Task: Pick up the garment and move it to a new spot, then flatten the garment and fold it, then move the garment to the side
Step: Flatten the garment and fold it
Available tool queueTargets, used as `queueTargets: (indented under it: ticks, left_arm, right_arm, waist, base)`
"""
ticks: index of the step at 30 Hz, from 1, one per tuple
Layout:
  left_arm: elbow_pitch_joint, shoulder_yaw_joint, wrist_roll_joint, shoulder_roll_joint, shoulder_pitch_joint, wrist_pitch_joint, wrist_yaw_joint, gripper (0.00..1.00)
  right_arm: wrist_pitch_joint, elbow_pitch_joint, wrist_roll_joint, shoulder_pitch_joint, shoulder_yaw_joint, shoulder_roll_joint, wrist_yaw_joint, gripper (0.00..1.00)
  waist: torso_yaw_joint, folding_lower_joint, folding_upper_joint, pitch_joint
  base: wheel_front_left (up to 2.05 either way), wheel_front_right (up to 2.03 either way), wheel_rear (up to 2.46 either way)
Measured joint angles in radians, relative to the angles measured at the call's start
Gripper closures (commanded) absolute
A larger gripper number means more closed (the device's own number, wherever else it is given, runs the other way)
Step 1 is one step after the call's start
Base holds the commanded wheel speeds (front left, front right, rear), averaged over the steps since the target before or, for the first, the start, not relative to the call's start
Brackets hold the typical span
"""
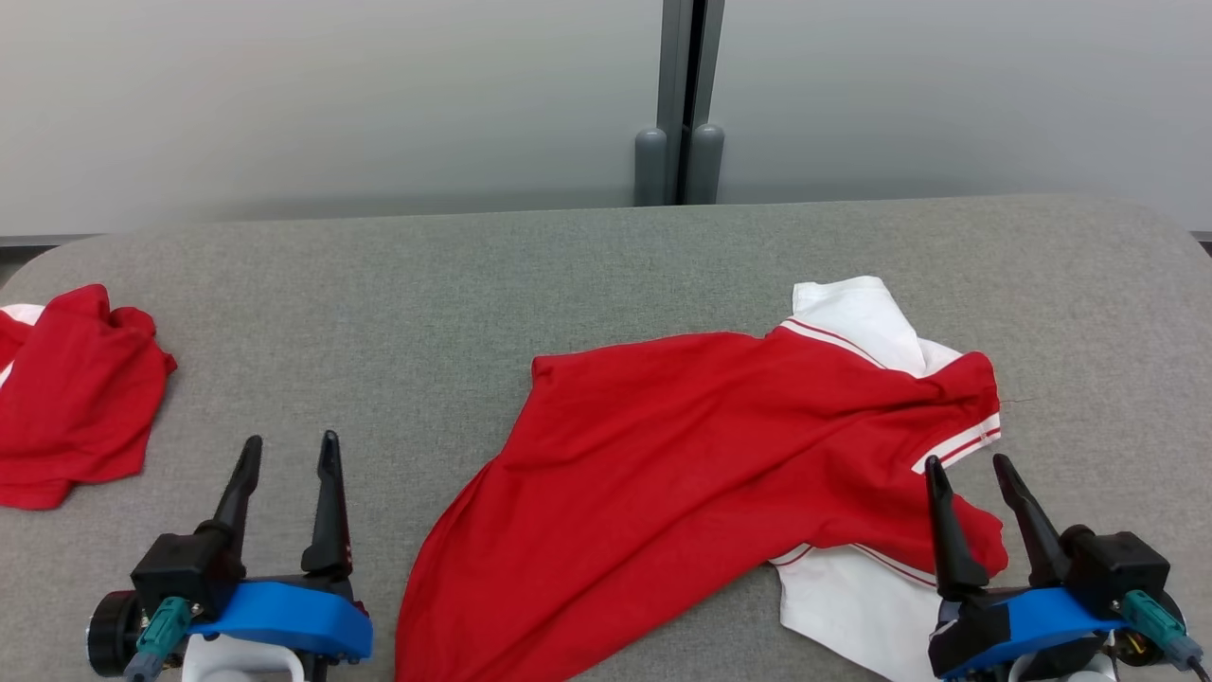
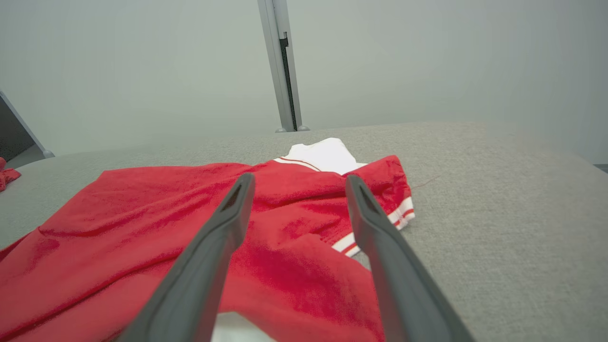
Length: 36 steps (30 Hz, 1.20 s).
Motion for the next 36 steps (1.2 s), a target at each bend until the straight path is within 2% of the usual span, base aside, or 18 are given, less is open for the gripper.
queueTargets:
  ticks: [3, 7, 16, 21, 36]
  left_arm:
    - [-0.003, 0.047, 0.026, -0.008, 0.013, -0.009, 0.014, 0.0]
    - [-0.077, 0.129, 0.098, -0.04, 0.062, -0.011, 0.02, 0.0]
    - [-0.122, 0.235, 0.213, -0.115, 0.199, -0.012, -0.051, 0.0]
    - [-0.101, 0.279, 0.258, -0.143, 0.244, -0.012, -0.092, 0.0]
    - [-0.024, 0.336, 0.327, -0.179, 0.257, -0.012, -0.137, 0.0]
  right_arm:
    - [0.0, -0.007, -0.006, 0.003, -0.019, 0.0, 0.0, 0.0]
    - [0.0, -0.016, -0.007, 0.019, -0.034, 0.0, 0.0, 0.0]
    - [0.0, -0.013, 0.0, 0.065, -0.038, 0.0, 0.0, 0.0]
    - [0.0, -0.007, 0.0, 0.088, -0.033, 0.0, 0.0, 0.0]
    - [0.013, -0.024, -0.038, 0.126, -0.01, 0.0, 0.0, 0.0]
  waist:
    - [-0.003, -0.0001, 0.0, -0.006]
    - [0.002, -0.0001, 0.0, -0.02]
    - [0.027, -0.0002, -0.0001, -0.072]
    - [0.039, -0.0002, 0.0, -0.092]
    - [0.048, -0.0002, 0.0, -0.114]
  base:
    - [0.0, 0.0, 0.0]
    - [0.0, 0.0, 0.0]
    - [0.0, 0.0, 0.0]
    - [0.0, 0.0, 0.0]
    - [0.0, 0.0, 0.0]
